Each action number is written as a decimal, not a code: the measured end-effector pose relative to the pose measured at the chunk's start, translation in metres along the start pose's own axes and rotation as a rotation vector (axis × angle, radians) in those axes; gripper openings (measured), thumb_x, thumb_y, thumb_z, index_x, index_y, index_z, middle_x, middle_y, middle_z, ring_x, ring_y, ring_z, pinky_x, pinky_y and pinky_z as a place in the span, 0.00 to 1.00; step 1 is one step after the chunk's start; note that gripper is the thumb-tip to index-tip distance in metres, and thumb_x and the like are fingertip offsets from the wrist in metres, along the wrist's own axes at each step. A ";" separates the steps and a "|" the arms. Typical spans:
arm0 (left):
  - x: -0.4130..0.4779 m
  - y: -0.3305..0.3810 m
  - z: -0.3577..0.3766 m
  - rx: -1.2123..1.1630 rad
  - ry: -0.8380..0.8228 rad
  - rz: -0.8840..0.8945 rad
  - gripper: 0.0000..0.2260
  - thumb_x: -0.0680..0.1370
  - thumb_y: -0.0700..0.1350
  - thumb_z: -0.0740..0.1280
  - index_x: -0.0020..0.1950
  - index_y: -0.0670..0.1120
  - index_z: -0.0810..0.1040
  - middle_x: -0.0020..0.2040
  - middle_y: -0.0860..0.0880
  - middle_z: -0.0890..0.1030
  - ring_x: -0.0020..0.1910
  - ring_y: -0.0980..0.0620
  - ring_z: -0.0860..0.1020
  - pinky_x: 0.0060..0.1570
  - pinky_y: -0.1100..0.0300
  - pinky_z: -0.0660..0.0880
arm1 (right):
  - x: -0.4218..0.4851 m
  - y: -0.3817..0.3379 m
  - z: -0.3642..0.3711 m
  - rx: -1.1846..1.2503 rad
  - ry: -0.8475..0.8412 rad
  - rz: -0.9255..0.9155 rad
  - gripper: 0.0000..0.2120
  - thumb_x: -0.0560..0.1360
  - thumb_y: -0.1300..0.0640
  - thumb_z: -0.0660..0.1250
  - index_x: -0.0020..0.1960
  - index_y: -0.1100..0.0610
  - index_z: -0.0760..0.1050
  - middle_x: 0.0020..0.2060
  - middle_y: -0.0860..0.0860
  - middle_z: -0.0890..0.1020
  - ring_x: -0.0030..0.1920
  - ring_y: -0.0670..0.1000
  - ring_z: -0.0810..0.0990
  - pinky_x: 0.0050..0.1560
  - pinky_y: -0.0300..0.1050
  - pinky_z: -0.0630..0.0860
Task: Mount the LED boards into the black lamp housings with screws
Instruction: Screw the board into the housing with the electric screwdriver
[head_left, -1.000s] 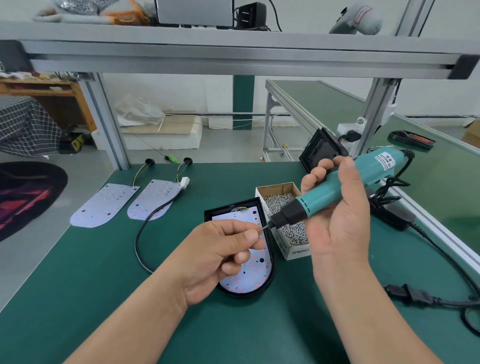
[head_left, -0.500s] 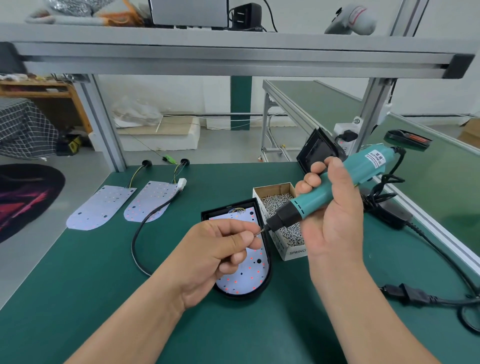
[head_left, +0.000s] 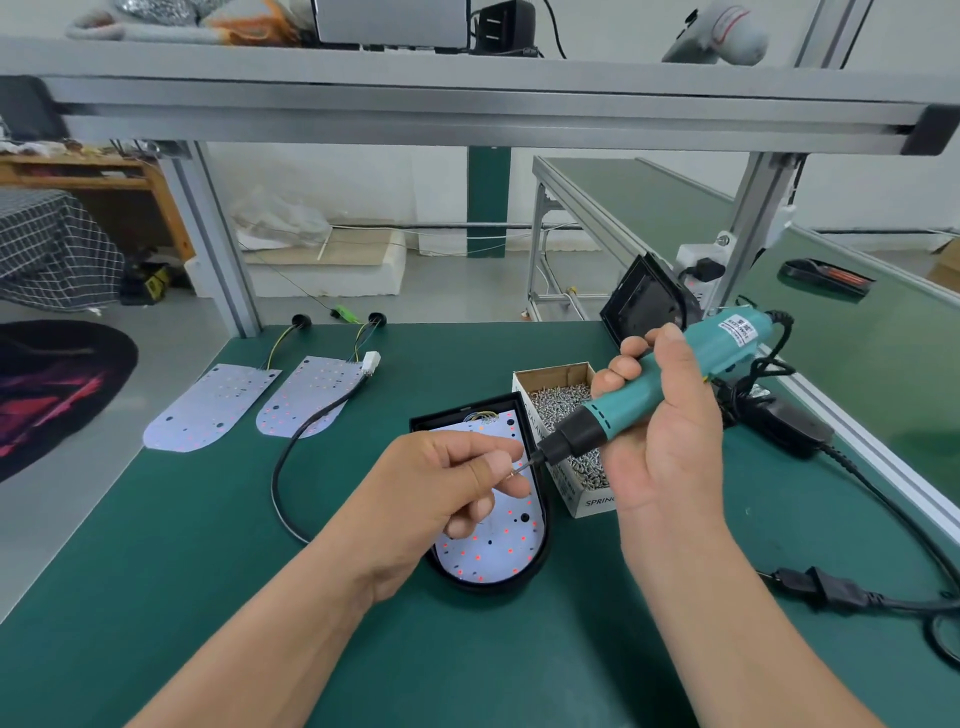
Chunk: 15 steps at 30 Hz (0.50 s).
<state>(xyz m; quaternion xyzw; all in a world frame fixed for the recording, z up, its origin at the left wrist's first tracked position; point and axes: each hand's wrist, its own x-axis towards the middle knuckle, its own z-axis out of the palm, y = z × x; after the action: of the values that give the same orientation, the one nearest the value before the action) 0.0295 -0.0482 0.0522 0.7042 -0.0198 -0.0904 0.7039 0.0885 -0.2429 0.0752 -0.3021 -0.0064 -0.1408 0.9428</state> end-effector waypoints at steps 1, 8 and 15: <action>0.000 0.000 0.000 0.000 -0.003 -0.008 0.08 0.85 0.43 0.68 0.57 0.46 0.88 0.45 0.45 0.88 0.31 0.55 0.71 0.31 0.66 0.69 | 0.001 0.000 -0.001 0.014 0.011 0.010 0.12 0.84 0.57 0.69 0.61 0.58 0.69 0.43 0.53 0.79 0.36 0.47 0.76 0.39 0.41 0.77; 0.010 0.002 -0.016 0.059 0.217 -0.051 0.09 0.84 0.43 0.67 0.48 0.44 0.86 0.35 0.50 0.80 0.26 0.56 0.67 0.26 0.64 0.65 | 0.002 0.002 -0.003 0.022 -0.002 0.011 0.07 0.83 0.59 0.68 0.57 0.58 0.71 0.42 0.53 0.79 0.36 0.47 0.75 0.37 0.41 0.76; 0.020 -0.003 -0.052 0.557 0.314 -0.133 0.30 0.73 0.67 0.72 0.36 0.45 0.61 0.36 0.47 0.59 0.34 0.48 0.57 0.36 0.53 0.54 | -0.009 0.012 0.005 -0.120 -0.167 -0.022 0.04 0.83 0.60 0.67 0.52 0.56 0.73 0.41 0.53 0.78 0.34 0.49 0.74 0.36 0.42 0.75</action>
<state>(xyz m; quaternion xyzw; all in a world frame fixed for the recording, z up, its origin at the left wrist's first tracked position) 0.0568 0.0003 0.0466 0.8748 0.1109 -0.0175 0.4714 0.0831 -0.2281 0.0713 -0.3687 -0.0799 -0.1254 0.9176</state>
